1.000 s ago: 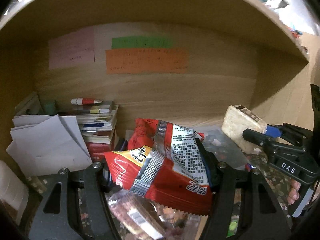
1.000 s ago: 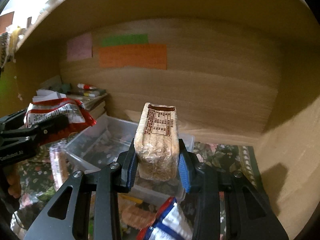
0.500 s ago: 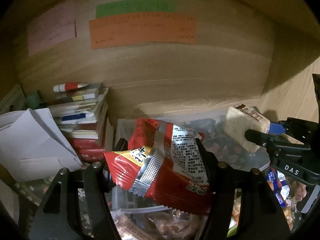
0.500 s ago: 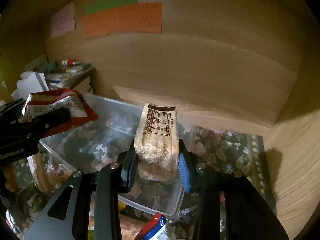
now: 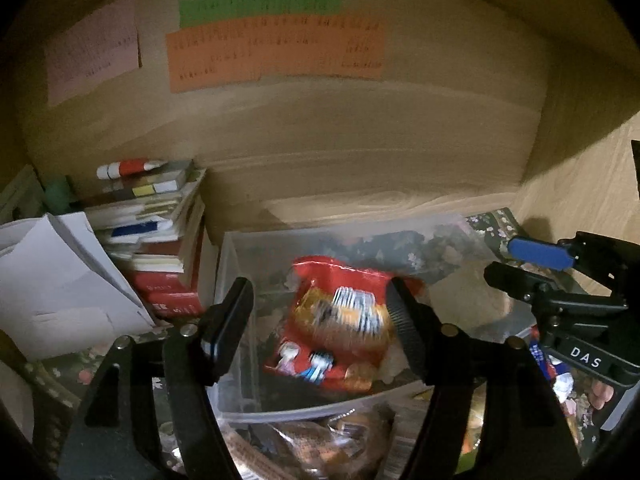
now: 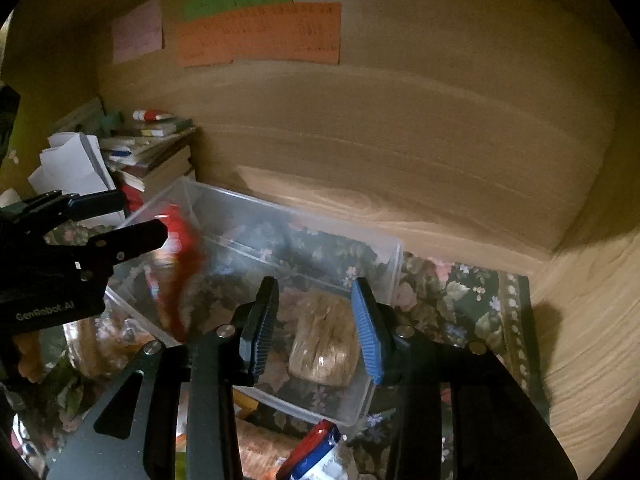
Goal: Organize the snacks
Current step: 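Carry both snacks over the clear plastic bin and open both tools to drop them, then grasp the striped wafer roll with the left tool while the right tool grasps the blue-and-white bag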
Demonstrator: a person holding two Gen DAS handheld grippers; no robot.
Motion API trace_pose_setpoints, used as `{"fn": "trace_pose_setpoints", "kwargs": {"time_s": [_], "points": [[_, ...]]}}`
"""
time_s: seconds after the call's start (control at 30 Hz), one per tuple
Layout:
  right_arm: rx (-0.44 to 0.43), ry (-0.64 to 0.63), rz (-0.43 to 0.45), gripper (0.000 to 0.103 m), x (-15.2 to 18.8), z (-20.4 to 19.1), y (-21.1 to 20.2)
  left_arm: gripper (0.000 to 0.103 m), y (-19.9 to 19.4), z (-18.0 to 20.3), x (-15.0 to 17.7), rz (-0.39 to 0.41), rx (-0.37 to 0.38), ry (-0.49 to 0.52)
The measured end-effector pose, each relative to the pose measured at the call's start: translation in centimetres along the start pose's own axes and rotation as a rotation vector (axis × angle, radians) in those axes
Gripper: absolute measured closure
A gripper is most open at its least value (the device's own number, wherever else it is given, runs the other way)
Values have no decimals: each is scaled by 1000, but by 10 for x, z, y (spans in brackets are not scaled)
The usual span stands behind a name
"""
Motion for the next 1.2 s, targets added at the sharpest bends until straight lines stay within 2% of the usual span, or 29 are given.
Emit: {"fn": "trace_pose_setpoints", "kwargs": {"time_s": [0.3, 0.53, 0.77, 0.93, 1.2], "points": [[0, 9, 68, 55, 1, -3, -36, 29, -49, 3, -3, 86, 3, 1], [4, 21, 116, 47, 11, -3, -70, 20, -81, -6, 11, 115, -16, -1], [4, 53, 115, 41, 30, 3, -89, 18, -93, -20, 39, 75, -31, -23], [12, 85, 100, 36, 51, 7, -93, 18, -84, -32, 65, 16, -41, -60], [-2, 137, 11, 31, 87, 15, -81, 18, -61, -40, 101, -76, -42, -110]]}}
Point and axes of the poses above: each gripper's, at about its wrist camera, not at the fingertips, and y roughly the way its jaws point, z to its right, x to its underside, the point moved 3 cm from there along y, roughly the way its jaws point, and after that the axes turned 3 degrees about z, right-handed, at the moved point
